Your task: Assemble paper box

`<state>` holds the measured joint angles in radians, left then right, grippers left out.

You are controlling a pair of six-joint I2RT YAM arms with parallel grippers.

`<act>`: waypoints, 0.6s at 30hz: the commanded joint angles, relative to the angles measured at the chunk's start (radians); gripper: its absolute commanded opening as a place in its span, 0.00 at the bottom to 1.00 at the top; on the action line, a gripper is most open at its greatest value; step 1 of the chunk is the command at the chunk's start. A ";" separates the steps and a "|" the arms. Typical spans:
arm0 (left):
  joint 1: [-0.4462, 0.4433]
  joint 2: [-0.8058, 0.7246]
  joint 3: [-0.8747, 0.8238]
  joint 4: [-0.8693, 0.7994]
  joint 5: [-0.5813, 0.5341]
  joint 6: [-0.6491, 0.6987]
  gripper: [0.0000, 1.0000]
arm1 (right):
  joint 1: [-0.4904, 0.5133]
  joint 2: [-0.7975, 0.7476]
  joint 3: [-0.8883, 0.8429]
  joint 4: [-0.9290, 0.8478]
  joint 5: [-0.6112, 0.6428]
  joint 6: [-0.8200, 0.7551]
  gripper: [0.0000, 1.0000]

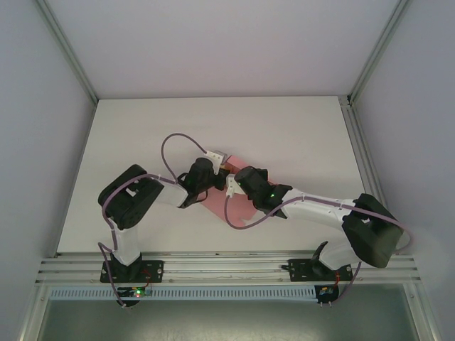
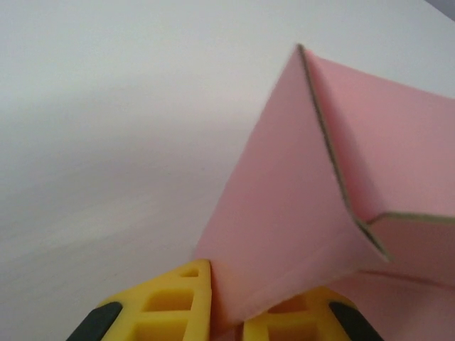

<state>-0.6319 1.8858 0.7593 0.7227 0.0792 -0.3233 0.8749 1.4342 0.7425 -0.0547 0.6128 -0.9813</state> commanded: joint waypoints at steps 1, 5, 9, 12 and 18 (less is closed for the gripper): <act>0.014 0.020 0.010 0.061 -0.322 -0.314 0.00 | 0.057 0.018 -0.018 -0.171 -0.306 0.039 0.00; -0.029 0.046 0.090 -0.131 -0.550 -0.381 0.00 | 0.056 0.009 -0.019 -0.201 -0.323 0.079 0.00; -0.075 0.033 0.197 -0.443 -0.766 -0.505 0.00 | 0.056 0.003 -0.025 -0.212 -0.330 0.109 0.00; -0.075 0.044 0.217 -0.545 -0.829 -0.606 0.00 | 0.057 -0.002 -0.029 -0.219 -0.348 0.135 0.00; -0.077 0.078 0.267 -0.654 -0.898 -0.673 0.00 | 0.054 -0.004 -0.027 -0.214 -0.375 0.166 0.00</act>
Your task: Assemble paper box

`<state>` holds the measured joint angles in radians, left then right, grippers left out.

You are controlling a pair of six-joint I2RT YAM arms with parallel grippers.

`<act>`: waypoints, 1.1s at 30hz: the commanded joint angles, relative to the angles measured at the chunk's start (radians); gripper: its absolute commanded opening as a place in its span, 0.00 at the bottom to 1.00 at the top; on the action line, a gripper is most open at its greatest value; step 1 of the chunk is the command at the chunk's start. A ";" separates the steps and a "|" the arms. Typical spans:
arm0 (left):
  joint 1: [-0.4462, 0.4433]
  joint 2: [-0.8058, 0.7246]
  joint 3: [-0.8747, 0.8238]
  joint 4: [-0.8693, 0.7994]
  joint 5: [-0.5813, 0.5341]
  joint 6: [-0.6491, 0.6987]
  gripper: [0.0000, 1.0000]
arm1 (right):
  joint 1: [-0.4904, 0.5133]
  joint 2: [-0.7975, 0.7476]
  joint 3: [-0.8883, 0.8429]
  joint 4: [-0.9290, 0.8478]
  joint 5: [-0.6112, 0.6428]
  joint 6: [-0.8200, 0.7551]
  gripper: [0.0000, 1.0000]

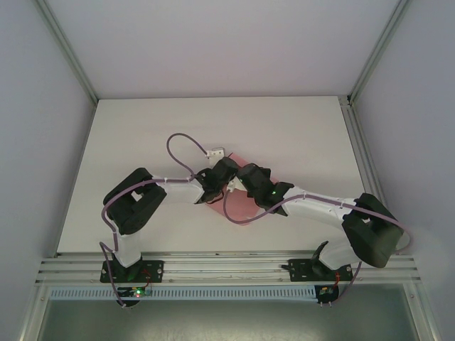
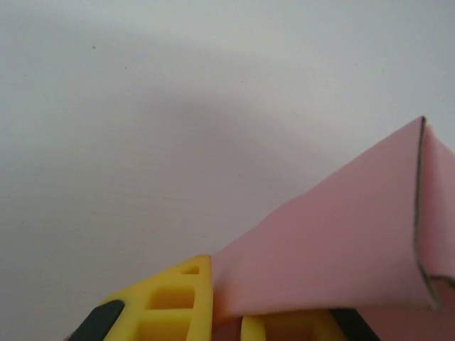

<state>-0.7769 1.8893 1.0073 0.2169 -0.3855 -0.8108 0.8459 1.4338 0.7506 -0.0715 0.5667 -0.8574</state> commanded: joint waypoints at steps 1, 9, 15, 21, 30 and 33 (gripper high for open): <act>0.068 0.078 0.010 -0.113 -0.414 -0.162 0.00 | 0.080 -0.007 -0.032 -0.195 -0.336 0.047 0.00; 0.066 0.108 -0.157 0.505 -0.056 0.251 0.00 | -0.002 -0.056 -0.014 -0.075 -0.330 0.150 0.03; 0.070 0.107 -0.211 0.683 0.196 0.383 0.00 | -0.062 -0.142 0.058 0.041 -0.239 0.240 0.58; 0.073 0.071 -0.238 0.742 0.273 0.428 0.00 | -0.064 -0.342 0.037 0.008 -0.383 0.311 0.98; 0.079 -0.111 -0.247 0.630 0.307 0.474 0.00 | -0.096 -0.714 -0.019 0.138 -0.252 0.517 0.98; 0.079 -0.185 -0.276 0.598 0.274 0.494 0.00 | -0.149 -0.709 0.085 -0.036 -0.090 0.583 0.98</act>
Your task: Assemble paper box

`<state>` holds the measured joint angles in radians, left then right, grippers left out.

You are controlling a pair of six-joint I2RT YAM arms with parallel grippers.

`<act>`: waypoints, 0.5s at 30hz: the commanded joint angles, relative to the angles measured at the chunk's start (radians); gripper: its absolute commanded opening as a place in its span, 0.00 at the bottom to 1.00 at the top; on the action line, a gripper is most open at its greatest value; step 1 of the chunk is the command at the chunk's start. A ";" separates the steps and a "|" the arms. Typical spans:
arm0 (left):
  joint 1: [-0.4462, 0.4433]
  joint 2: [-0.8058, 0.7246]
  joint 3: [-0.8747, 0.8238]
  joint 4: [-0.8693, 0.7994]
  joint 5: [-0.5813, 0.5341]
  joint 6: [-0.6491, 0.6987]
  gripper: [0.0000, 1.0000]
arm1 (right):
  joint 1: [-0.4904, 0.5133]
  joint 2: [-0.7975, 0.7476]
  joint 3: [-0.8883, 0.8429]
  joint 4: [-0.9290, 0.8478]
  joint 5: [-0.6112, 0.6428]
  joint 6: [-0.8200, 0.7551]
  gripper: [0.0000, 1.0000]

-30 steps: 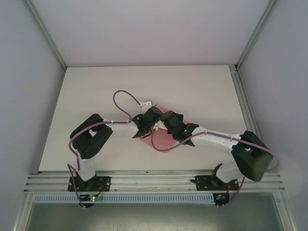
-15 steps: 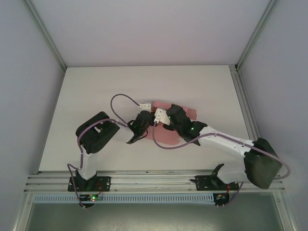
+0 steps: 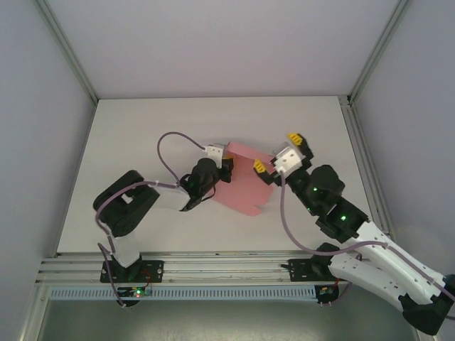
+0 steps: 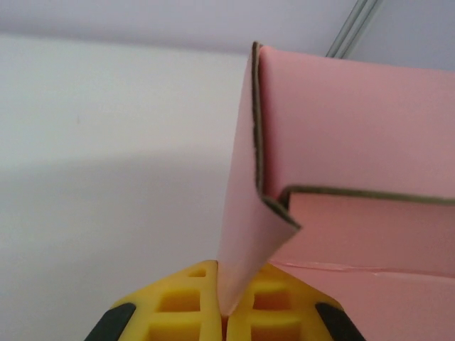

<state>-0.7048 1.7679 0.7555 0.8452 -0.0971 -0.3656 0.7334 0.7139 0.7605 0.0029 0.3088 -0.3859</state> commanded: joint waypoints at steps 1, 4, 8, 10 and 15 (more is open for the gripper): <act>0.008 -0.084 -0.031 -0.046 -0.033 0.055 0.00 | -0.057 0.021 0.110 -0.187 0.169 0.131 0.98; 0.008 -0.128 -0.033 -0.092 -0.032 0.077 0.00 | -0.102 0.053 0.158 -0.307 0.114 0.171 0.98; 0.008 -0.160 -0.042 -0.094 -0.018 0.063 0.00 | -0.164 0.115 0.182 -0.385 -0.004 0.185 0.98; 0.008 -0.170 -0.043 -0.099 -0.017 0.052 0.00 | -0.185 0.142 0.191 -0.427 -0.053 0.189 0.98; 0.008 -0.196 -0.044 -0.126 -0.046 0.015 0.00 | -0.220 0.165 0.176 -0.486 -0.126 0.207 0.98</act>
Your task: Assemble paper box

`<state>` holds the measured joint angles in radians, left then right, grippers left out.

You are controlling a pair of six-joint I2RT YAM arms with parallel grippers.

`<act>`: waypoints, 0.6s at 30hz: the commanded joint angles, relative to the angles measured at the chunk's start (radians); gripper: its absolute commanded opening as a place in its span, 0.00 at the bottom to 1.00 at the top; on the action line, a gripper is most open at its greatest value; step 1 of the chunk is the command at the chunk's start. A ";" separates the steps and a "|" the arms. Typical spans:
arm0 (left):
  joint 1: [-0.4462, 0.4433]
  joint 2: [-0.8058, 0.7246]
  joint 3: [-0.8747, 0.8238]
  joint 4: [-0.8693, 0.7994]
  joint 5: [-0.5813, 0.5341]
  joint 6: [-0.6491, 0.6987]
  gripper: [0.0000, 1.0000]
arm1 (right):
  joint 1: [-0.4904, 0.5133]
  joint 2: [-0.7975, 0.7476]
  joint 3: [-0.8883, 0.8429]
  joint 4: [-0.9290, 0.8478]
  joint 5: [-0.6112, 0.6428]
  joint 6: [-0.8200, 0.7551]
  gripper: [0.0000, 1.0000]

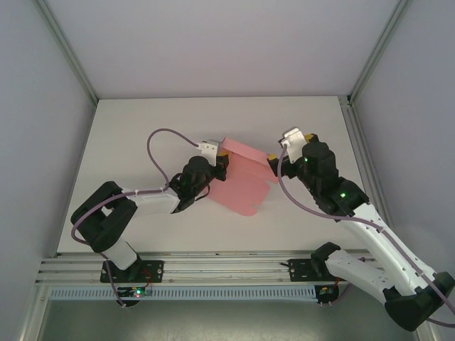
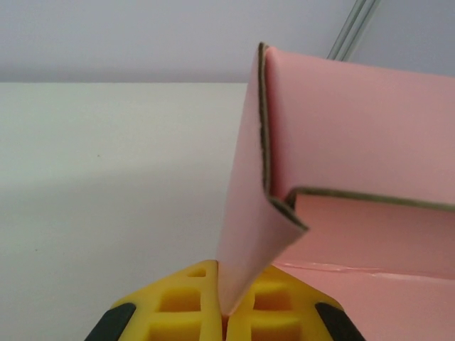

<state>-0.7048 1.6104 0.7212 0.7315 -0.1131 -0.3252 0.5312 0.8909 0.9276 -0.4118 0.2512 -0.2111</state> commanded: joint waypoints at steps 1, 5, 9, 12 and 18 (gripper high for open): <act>0.008 -0.042 -0.009 -0.011 -0.027 -0.025 0.00 | -0.024 -0.012 0.000 -0.075 -0.082 0.038 0.98; 0.009 -0.059 -0.008 -0.015 -0.012 -0.067 0.00 | -0.042 -0.031 -0.064 -0.028 -0.157 0.065 0.98; 0.008 -0.074 0.000 0.002 0.045 -0.120 0.00 | -0.063 -0.038 -0.154 0.125 -0.239 0.122 0.98; 0.010 -0.082 0.009 0.024 0.087 -0.172 0.00 | -0.071 -0.013 -0.180 0.215 -0.313 0.145 0.98; 0.009 -0.086 0.043 0.026 0.202 -0.255 0.00 | -0.072 0.044 -0.208 0.349 -0.358 0.118 0.98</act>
<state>-0.6792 1.5826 0.7143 0.6533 -0.0410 -0.4706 0.4599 0.9020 0.7609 -0.1432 -0.0250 -0.0910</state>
